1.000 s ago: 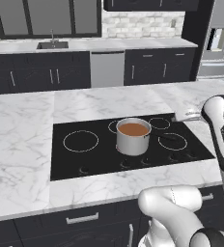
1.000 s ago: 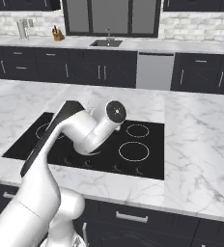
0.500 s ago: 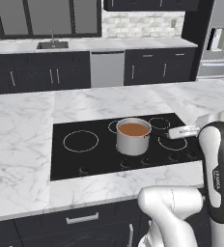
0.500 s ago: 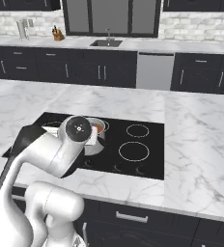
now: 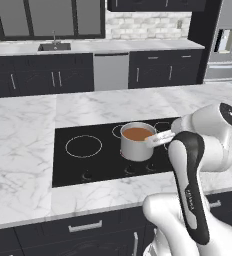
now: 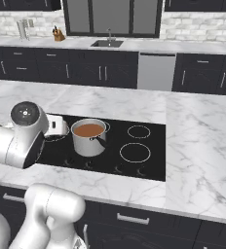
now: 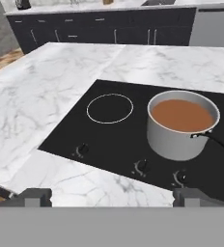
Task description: Pick up the sugar cube(s) and place them in the saucepan with hot chocolate.
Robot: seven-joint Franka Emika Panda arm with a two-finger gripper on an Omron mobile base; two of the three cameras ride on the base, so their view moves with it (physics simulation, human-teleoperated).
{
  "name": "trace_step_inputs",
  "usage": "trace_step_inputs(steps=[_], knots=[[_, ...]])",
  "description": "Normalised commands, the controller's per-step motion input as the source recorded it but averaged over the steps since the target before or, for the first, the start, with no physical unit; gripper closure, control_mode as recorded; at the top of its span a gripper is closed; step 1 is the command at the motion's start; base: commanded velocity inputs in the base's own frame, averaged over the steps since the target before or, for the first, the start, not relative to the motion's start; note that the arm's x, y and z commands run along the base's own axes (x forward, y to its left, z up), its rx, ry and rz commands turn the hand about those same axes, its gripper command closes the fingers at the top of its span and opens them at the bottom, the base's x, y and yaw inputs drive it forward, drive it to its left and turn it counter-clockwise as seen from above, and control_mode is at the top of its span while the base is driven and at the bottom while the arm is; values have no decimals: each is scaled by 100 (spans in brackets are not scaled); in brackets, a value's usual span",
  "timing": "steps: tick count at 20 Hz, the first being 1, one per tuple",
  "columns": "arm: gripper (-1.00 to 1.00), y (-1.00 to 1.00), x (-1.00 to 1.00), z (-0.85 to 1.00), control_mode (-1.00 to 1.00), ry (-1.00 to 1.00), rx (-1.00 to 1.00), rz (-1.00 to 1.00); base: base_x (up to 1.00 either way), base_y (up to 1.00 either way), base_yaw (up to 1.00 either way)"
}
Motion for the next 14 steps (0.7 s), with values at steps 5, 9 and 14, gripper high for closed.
trace_step_inputs(steps=[5, 9, 14], knots=[[-100, 31, -54, 21, -100, 0, -4, 0, 0, 0, 0], [-100, 0, -69, 0, -100, 0, -1, -7, 0, 0, 0], [-100, 0, -13, 0, -100, 0, -5, -12, 0, 0, 0]])
